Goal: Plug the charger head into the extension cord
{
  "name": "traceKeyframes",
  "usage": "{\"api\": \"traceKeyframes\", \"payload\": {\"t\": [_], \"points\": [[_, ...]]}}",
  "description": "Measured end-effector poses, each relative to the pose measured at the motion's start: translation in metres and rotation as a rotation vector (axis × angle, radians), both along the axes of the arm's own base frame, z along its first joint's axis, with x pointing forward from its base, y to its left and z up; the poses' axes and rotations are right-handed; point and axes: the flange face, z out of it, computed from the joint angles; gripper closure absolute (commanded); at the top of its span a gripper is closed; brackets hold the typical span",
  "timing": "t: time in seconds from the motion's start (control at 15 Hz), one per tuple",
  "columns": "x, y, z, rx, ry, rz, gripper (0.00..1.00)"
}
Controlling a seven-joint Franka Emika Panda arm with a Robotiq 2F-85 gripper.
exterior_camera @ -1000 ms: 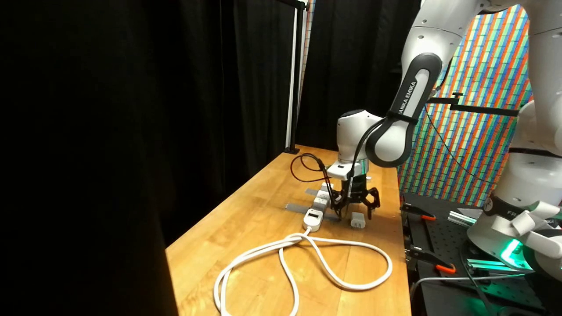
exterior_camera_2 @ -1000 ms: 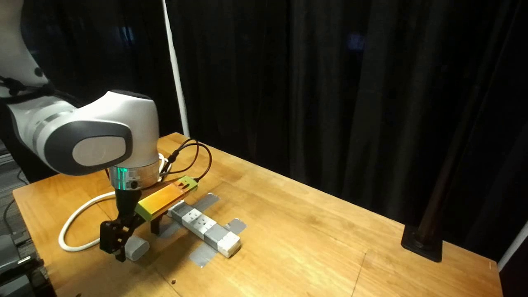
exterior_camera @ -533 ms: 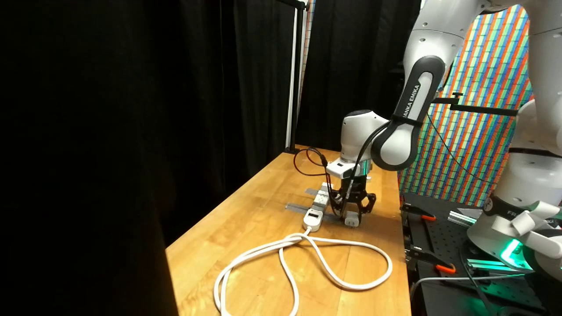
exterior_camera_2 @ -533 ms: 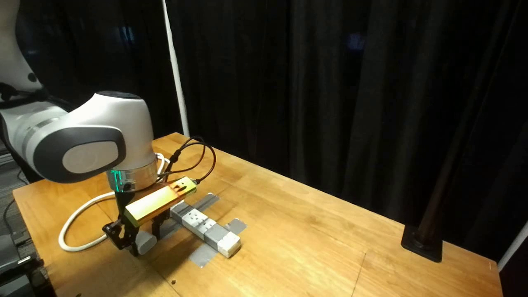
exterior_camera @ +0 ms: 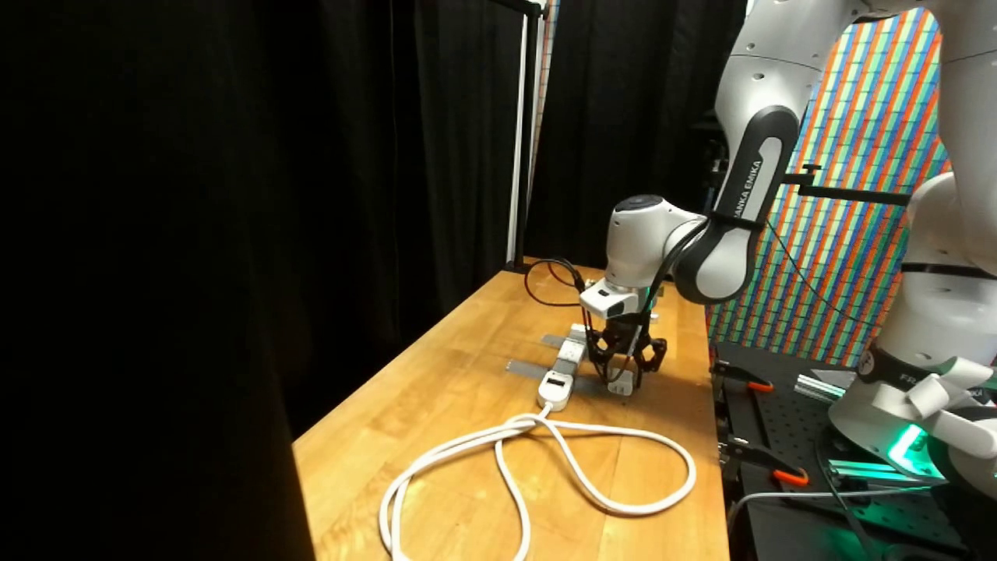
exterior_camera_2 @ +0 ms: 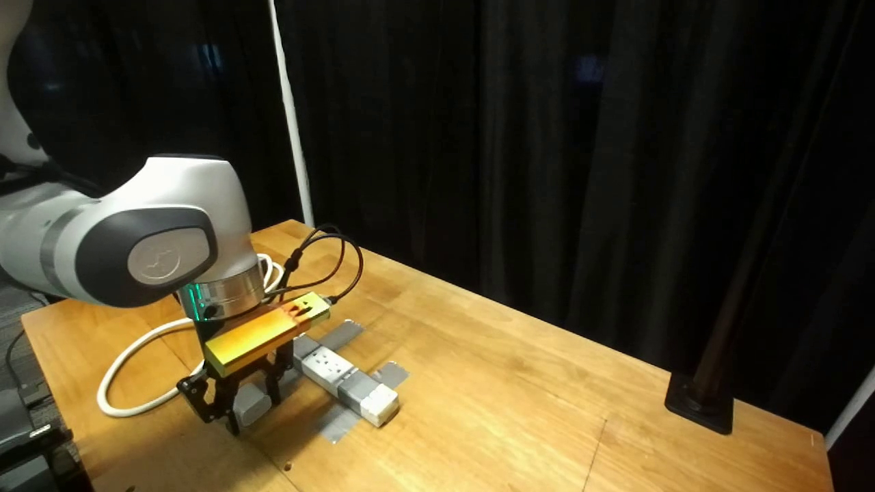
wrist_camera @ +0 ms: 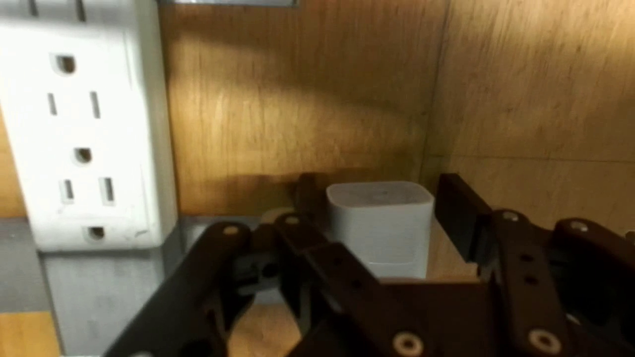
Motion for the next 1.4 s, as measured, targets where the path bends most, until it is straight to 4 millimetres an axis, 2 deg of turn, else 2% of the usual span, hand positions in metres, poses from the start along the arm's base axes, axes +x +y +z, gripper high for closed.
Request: {"api": "traceKeyframes", "payload": {"t": [0.07, 0.53, 0.8, 1.13, 1.4], "points": [[0.001, 0.000, 0.000, -0.009, -0.007, -0.001, 0.77], [0.004, -0.004, 0.002, -0.069, -0.035, -0.040, 0.77], [0.021, -0.004, 0.017, -0.201, -0.084, -0.115, 0.77], [0.056, 0.021, 0.047, -0.437, -0.178, -0.209, 0.77], [0.072, 0.046, 0.058, -0.657, -0.197, -0.281, 0.77]]}}
